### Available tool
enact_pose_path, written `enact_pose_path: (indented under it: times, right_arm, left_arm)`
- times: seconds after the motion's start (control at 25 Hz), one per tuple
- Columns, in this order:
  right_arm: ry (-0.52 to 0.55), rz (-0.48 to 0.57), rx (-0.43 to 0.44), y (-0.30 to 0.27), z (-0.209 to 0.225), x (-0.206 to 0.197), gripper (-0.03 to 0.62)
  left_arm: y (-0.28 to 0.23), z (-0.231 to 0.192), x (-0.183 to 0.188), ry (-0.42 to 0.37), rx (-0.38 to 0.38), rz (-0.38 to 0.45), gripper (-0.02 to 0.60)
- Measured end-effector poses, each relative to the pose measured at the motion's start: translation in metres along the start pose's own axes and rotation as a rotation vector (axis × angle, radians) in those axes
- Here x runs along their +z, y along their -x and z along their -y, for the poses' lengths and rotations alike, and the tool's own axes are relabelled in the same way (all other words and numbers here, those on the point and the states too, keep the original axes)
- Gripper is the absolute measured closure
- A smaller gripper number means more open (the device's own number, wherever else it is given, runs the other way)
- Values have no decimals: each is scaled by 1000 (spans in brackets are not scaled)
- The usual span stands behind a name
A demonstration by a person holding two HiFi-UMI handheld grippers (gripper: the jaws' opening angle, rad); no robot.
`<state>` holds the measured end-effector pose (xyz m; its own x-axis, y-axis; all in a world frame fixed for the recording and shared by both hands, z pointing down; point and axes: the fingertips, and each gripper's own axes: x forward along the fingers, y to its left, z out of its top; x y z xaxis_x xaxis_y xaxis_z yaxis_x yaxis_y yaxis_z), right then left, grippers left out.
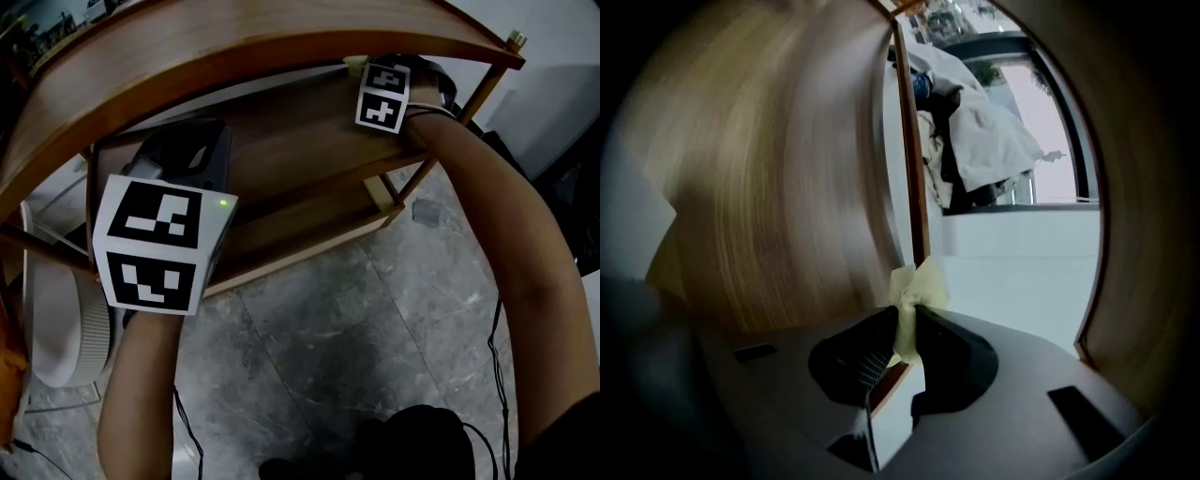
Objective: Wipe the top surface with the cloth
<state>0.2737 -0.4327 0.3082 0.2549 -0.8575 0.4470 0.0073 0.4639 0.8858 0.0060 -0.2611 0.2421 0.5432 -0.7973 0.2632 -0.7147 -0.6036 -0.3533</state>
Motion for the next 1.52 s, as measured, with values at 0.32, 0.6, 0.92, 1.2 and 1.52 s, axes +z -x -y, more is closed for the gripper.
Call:
enact_pose_path:
  times: [0.32,0.6,0.92,1.2,1.52]
  right_arm:
    - [113,341,4,96,-30,117,528]
    - [96,546,111,208,-67,183,528]
    - [-205,725,419,380,-87,188,528]
    - [-465,874,680,553,-53,150,528]
    - [-708,979,829,686,81,87,528]
  left_arm:
    - [19,5,6,11,-9,48,571]
    - [67,24,-5,67,-19,14,571]
    - [172,50,4,242,-18,-84,571]
    - [296,78,81,438,-56,-113,571]
    - [393,64,242,494,-92,-63,571]
